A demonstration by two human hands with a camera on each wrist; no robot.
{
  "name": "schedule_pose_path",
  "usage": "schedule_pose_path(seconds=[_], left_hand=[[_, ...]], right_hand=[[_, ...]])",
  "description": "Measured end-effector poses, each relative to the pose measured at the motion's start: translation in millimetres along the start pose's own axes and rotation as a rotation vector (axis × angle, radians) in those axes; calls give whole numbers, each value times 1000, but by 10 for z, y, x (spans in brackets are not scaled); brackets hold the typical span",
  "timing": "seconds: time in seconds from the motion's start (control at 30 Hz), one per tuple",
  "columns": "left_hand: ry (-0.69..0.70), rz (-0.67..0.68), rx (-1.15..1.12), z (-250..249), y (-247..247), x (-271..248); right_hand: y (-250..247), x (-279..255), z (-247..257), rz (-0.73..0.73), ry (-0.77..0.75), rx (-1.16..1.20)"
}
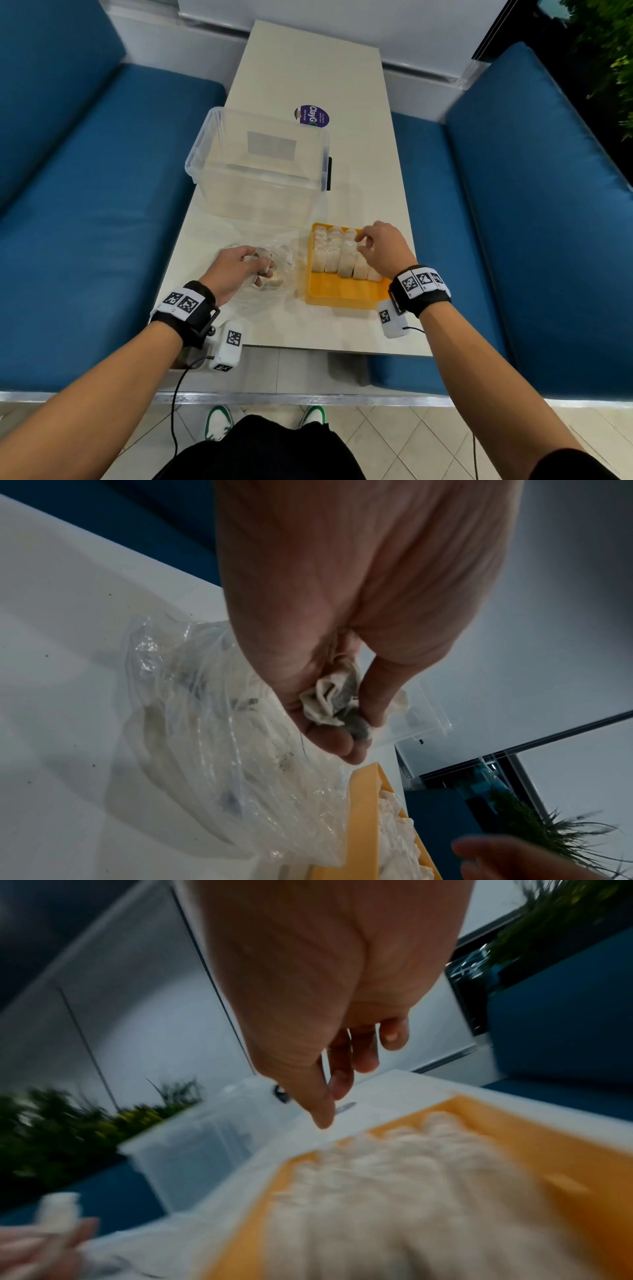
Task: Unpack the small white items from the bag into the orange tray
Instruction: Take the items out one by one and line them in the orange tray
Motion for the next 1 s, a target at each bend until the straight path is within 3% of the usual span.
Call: schedule_pose_path(seconds=[0.17, 0.37, 0.8, 1.0], left_hand=[[23, 48, -62, -73, 84, -32], [43, 40, -19, -158, 117, -124], [67, -31, 65, -118, -19, -145], [11, -44, 66, -70, -6, -132]], right_hand=[[-33, 50, 779, -32, -168, 327], [106, 137, 1314, 62, -186, 486], [63, 171, 1375, -49, -206, 528], [-76, 136, 1186, -103, -169, 482]])
Point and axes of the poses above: each hand's wrist, its own x-axis towards the middle knuckle, its own y-axis out of the palm, z = x × y, the point moved 3 cm from there along x, towards the middle knuckle, and after that the axes turned 5 degrees about -y, right-handed, at the moved point
